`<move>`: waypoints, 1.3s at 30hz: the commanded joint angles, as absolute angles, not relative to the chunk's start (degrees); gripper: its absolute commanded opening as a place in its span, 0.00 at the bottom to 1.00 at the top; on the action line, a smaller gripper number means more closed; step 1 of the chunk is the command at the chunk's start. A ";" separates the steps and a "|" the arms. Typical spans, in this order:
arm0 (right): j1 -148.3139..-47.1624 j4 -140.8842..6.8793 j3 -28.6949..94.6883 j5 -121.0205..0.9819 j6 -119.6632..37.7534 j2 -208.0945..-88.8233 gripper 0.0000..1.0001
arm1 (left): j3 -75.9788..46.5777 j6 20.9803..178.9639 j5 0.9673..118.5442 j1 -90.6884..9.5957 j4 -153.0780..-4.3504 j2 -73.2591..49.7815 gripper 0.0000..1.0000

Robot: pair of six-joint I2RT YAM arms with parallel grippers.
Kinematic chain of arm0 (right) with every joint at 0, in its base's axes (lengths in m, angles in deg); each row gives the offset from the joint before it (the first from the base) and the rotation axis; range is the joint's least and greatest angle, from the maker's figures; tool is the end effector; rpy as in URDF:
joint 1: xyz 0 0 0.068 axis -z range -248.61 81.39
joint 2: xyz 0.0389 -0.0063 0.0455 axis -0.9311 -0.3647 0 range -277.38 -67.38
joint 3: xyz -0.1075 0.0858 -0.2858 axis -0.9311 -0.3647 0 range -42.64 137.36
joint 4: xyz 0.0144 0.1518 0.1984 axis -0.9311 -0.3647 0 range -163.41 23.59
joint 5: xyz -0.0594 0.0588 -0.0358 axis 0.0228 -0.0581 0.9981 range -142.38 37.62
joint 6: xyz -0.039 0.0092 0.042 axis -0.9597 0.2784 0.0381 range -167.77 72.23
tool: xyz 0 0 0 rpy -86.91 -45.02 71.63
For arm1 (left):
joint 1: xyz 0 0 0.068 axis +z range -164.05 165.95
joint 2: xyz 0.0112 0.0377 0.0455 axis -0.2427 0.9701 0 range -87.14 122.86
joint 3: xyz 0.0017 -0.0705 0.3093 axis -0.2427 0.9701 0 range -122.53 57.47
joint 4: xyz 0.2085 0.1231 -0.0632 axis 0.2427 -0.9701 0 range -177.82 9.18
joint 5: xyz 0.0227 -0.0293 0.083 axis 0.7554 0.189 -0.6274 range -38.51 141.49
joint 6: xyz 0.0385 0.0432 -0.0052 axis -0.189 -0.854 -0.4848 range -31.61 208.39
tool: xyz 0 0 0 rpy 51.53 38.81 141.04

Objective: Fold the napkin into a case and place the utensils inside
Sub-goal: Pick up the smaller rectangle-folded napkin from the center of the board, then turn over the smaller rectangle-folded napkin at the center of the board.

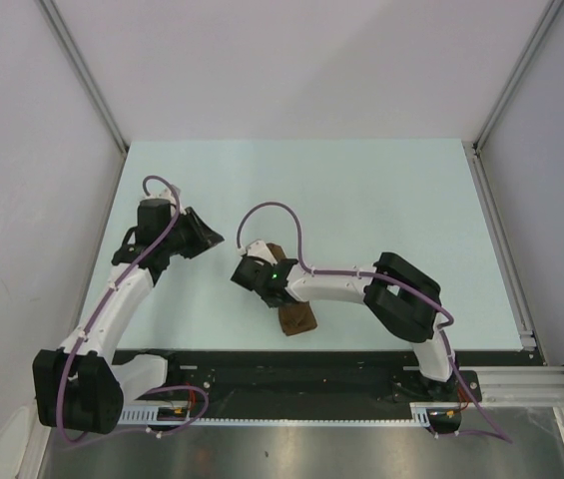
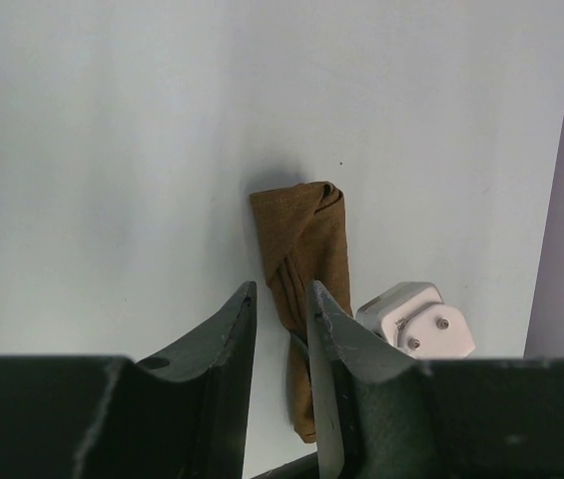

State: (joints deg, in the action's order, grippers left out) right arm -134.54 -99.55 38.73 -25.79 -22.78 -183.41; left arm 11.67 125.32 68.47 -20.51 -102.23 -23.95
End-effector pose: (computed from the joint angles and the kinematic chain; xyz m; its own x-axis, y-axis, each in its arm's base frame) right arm 0.1898 0.3793 0.2055 -0.6582 -0.5469 -0.5174 -0.5180 0.8277 -0.2160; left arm 0.2065 -0.0357 0.3062 -0.6983 -0.4992 -0.5130 -0.1073 0.7816 -0.6145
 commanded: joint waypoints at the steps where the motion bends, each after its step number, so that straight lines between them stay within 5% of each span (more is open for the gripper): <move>1: -132.96 -100.16 39.28 -25.38 -24.12 -179.89 0.13 | 11.85 124.25 69.95 -19.94 -101.56 -25.18 0.32; 6: -127.16 -89.39 31.40 -45.09 -25.27 -168.93 0.02 | 11.85 124.95 71.18 -19.94 -100.68 -24.48 0.32; 14: -109.77 -67.23 15.48 -80.03 -13.07 -161.33 0.04 | 12.73 125.92 74.08 -19.94 -97.87 -22.37 0.31; 17: -105.89 -47.74 8.28 -95.66 -1.91 -163.61 0.04 | 12.82 126.19 75.84 -20.11 -96.90 -21.23 0.31; 26: -99.46 0.15 -3.77 -104.23 22.00 -176.53 0.03 | 13.17 127.94 77.69 -27.47 -92.51 -17.19 0.31; 39: -89.63 2.86 -14.77 -104.94 19.30 -178.12 0.16 | 9.40 131.81 77.33 -38.30 -85.13 -5.16 0.29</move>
